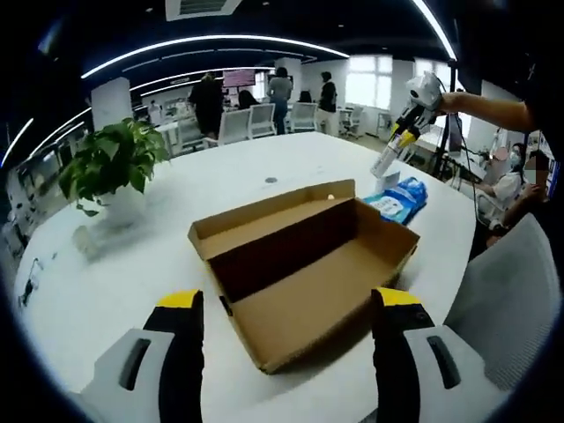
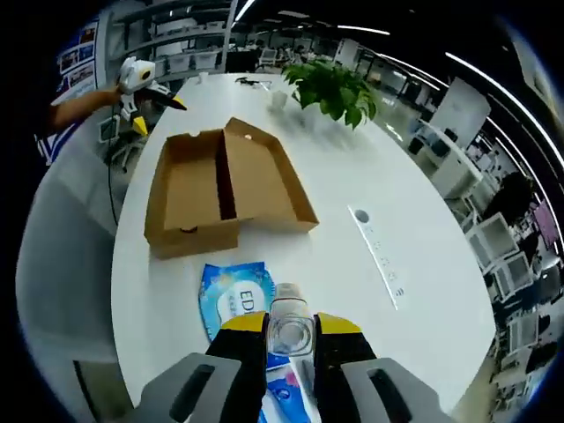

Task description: Operate the shoe box by opening the lid, removing the specified soft item, and placing it in the target area until the item is outside and the box remains undamaged.

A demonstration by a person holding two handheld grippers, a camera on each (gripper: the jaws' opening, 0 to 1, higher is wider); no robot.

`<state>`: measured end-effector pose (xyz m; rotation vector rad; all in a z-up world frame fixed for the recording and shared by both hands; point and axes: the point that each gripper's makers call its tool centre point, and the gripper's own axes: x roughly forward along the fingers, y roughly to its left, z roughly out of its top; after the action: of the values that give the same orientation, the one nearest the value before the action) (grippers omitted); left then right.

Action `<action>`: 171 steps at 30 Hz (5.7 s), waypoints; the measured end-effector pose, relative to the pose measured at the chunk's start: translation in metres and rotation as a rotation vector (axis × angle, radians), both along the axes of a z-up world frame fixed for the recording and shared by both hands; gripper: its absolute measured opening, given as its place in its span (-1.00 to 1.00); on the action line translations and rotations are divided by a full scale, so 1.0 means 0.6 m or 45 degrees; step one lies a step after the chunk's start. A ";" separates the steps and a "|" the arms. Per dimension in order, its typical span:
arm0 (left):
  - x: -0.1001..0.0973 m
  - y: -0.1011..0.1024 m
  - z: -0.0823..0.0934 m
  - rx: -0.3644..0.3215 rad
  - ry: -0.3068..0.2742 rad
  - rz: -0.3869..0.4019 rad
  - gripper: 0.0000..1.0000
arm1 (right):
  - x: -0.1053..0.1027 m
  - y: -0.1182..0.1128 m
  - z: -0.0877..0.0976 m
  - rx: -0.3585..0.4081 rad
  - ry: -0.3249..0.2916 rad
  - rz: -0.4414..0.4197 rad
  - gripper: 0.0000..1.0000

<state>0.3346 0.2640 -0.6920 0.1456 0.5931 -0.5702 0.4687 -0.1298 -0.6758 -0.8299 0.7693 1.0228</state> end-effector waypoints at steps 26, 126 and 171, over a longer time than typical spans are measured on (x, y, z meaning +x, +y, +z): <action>-0.002 0.042 -0.085 -0.087 0.244 0.337 -0.28 | 0.044 0.043 -0.128 -0.407 0.139 0.243 -0.69; 0.007 0.076 -0.131 -0.086 0.434 0.539 -0.90 | 0.115 0.258 -0.176 0.642 0.485 -1.177 -0.77; 0.006 0.076 -0.130 -0.118 0.351 0.626 -0.95 | 0.105 0.245 -0.108 0.783 0.312 -1.055 -1.00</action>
<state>0.3381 0.3098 -0.7697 -0.1678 0.8361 -0.1376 0.5317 0.0171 -0.7405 0.1658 0.8299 0.5425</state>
